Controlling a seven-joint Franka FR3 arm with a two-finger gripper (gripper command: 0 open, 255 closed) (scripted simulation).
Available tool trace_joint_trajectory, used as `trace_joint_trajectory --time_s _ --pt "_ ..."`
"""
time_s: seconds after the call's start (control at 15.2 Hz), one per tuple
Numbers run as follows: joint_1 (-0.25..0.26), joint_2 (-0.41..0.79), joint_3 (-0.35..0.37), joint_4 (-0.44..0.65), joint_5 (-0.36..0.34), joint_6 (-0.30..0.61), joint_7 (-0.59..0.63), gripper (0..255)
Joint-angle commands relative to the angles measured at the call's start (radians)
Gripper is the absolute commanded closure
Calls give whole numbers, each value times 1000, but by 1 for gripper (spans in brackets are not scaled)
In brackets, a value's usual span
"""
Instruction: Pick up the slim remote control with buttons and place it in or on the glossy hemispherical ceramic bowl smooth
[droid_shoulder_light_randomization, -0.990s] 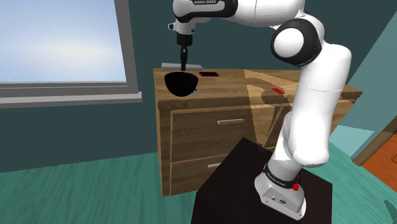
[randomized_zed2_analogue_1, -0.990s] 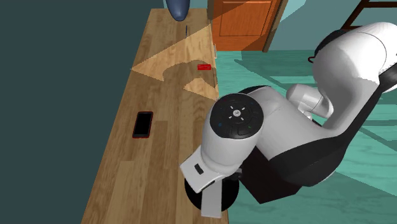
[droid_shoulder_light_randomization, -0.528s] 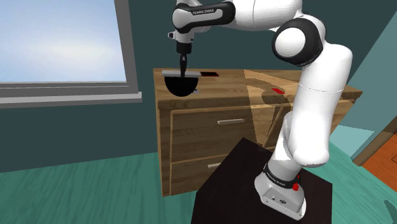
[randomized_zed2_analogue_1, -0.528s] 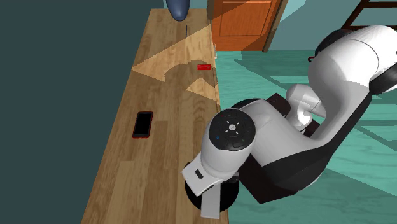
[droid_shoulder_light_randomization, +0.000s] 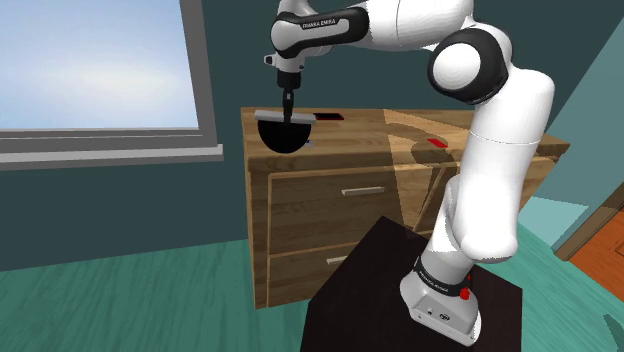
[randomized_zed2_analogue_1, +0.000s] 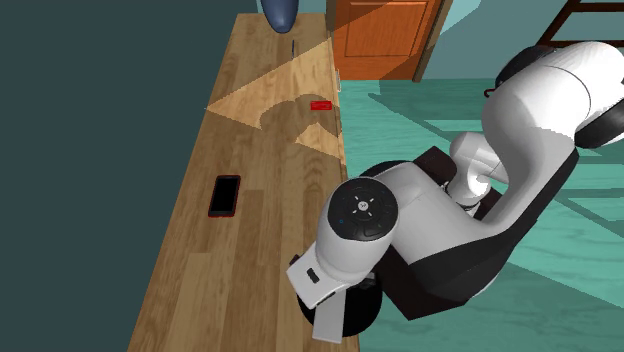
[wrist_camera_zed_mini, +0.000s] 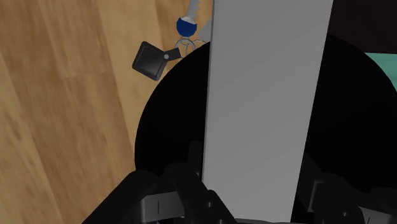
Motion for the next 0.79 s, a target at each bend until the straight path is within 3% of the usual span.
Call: trace_joint_trajectory --time_s 0.0,0.07,0.4,0.73 --pt "0 0 0 -1 0 0 0 255" --pt "0 0 0 -1 0 0 0 0" --pt "0 0 0 -1 0 0 0 0" --pt "-5 4 -3 133 1 -129 0 0"
